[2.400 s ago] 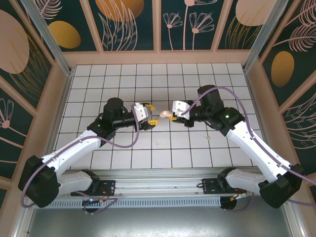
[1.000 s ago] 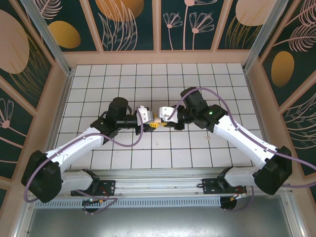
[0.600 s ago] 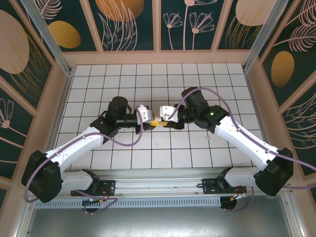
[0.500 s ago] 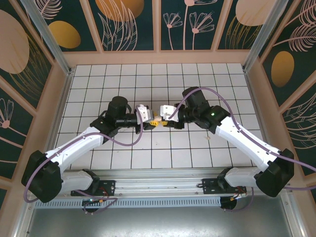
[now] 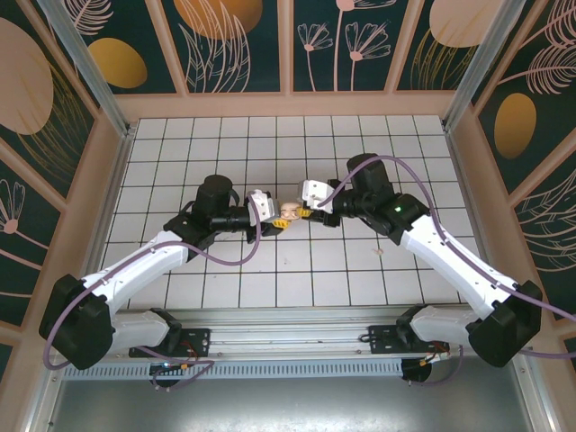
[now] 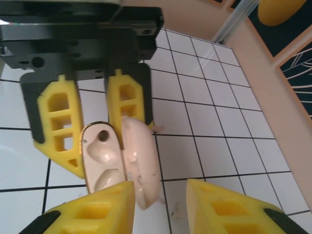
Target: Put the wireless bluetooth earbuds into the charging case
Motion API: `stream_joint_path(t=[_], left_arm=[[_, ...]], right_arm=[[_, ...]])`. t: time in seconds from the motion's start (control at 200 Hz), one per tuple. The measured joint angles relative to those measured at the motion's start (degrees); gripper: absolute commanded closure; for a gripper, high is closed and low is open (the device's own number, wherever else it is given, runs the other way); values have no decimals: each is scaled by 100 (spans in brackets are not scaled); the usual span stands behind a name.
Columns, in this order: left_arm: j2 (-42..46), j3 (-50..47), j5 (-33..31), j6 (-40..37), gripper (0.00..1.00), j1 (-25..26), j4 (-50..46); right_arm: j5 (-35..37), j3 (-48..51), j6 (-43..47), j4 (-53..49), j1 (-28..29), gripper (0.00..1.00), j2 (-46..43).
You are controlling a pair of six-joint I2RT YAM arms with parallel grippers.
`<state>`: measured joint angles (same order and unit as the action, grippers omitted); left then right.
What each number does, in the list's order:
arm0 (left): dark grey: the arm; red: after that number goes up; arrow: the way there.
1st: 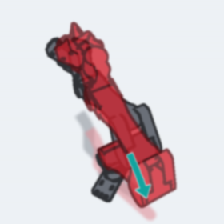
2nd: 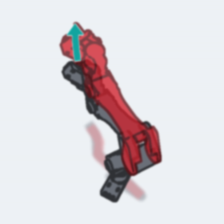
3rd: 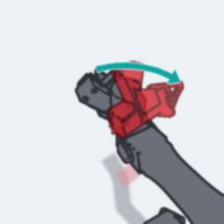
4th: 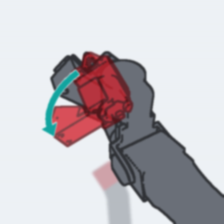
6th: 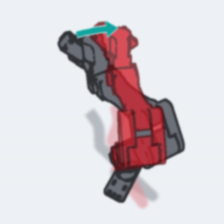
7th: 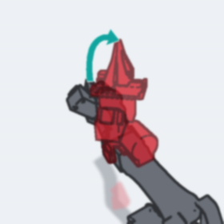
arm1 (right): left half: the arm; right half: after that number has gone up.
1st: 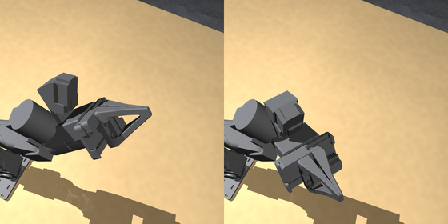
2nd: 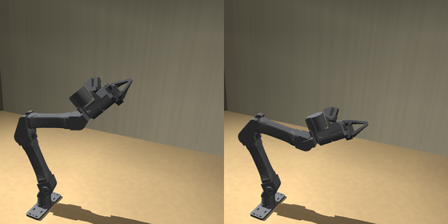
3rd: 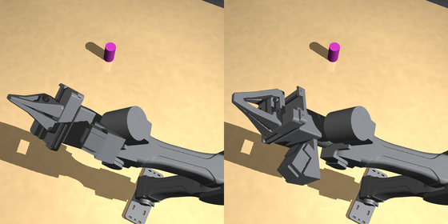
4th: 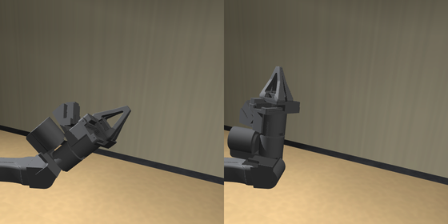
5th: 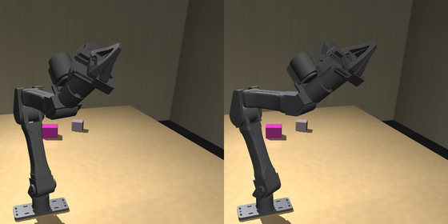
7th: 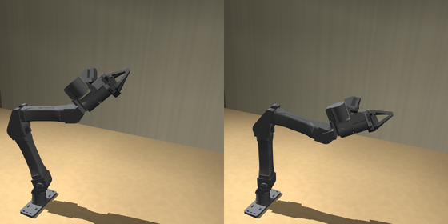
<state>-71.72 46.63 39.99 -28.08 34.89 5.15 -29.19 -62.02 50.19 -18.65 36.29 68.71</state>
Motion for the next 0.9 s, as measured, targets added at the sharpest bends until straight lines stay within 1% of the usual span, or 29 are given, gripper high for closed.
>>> stream_joint_path(t=[0.32, 0.46, 0.591, 0.661, 0.761, 0.826, 0.901], left_arm=[[0, -35, 48, 70, 75, 0, 122], [0, -343, 144, 413, 75, 0, 728], [-31, -782, 330, 999, 76, 0, 1541], [-107, -960, 385, 1325, 75, 0, 2000], [-299, -1167, 444, 1764, 75, 0, 2708], [-446, -1298, 457, 2015, 76, 0, 3161], [-612, -1394, 455, 2247, 76, 0, 3499]], right_arm=[[83, 149, -184, 269, -33, 66, -44], [-72, 282, -334, 387, -164, 62, -201], [-420, 472, -612, 483, -472, 61, -466], [-564, 549, -938, 570, -686, 61, -614], [-573, 669, -1707, 699, -979, 61, -817], [-380, 769, -2332, 717, -1099, 61, -916], [42, 870, -3171, 643, -1204, 61, -935]])
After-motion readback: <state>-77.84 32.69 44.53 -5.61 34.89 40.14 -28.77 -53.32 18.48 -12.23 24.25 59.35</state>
